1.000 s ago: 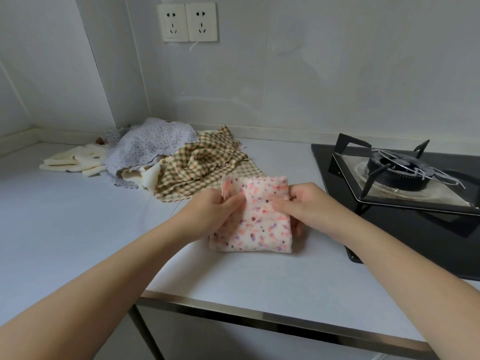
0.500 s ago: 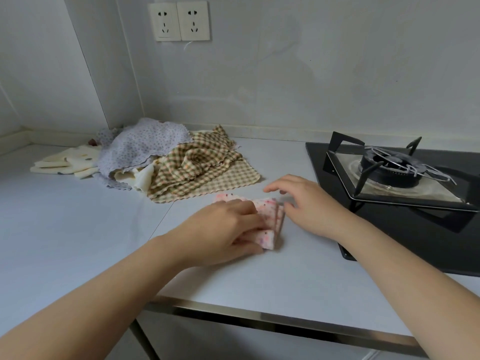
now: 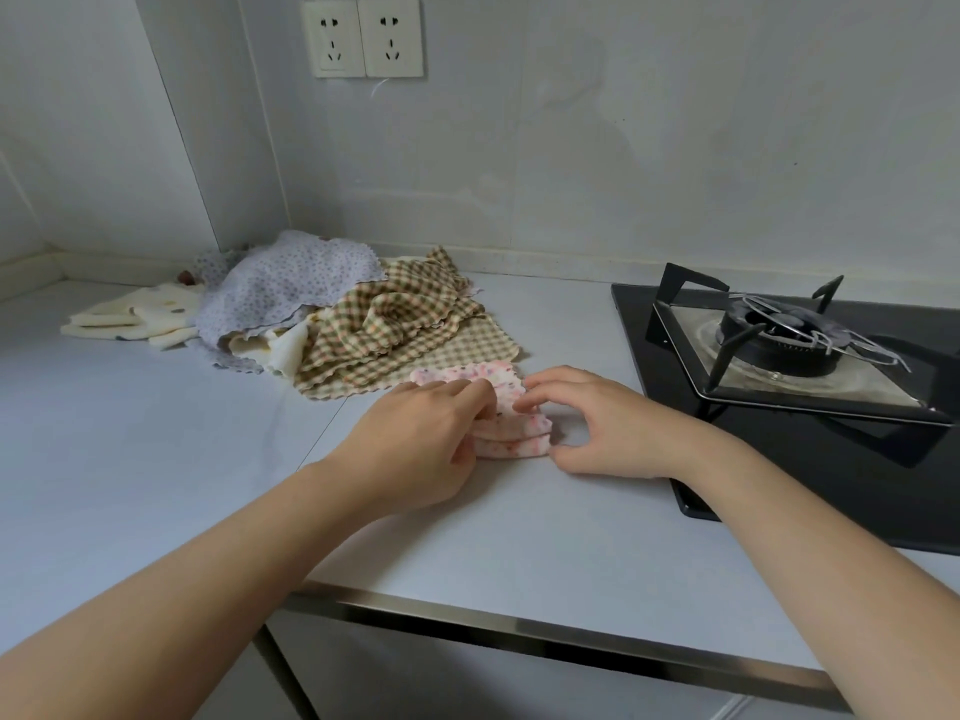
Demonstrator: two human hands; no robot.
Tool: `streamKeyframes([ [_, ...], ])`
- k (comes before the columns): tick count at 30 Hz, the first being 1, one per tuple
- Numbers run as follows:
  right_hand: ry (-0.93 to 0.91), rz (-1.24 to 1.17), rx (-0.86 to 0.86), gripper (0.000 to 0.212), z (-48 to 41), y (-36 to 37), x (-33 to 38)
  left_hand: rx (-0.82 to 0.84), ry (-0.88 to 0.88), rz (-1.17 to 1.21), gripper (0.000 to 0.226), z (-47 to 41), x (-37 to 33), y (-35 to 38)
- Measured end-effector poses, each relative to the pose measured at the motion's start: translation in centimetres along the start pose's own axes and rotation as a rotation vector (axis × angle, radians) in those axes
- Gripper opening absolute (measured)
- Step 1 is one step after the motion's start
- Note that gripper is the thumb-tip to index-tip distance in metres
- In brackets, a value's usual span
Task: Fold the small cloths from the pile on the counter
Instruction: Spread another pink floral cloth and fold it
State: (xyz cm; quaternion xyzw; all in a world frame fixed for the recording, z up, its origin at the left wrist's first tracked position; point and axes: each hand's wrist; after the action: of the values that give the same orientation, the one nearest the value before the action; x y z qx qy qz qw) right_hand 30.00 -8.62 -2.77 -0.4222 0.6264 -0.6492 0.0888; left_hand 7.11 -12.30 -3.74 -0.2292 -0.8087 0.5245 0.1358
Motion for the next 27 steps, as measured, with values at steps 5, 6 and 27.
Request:
streamKeyframes([
  [5,-0.063,-0.021,-0.094,0.05,-0.4,0.9,0.0,-0.042,0.024,-0.053,0.043,-0.2,0.3,0.5],
  [6,-0.07,-0.021,-0.094,0.052,-0.4,1.0,0.0,-0.061,0.02,-0.036,0.038,-0.2,0.4,0.6],
  [27,-0.22,-0.038,-0.37,0.019,-0.9,1.5,0.4,-0.063,0.221,-0.112,0.03,0.4,2.1,-0.9],
])
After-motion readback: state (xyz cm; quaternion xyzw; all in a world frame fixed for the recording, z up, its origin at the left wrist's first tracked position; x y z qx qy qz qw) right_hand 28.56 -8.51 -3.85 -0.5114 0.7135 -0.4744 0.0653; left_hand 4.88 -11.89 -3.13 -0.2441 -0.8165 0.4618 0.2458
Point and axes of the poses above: each hand's wrist, its own z-axis away from the middle knuckle, its own y-axis out of the palm, x = y × z, and after that the axes turned 4 degrees about -y, right-handed
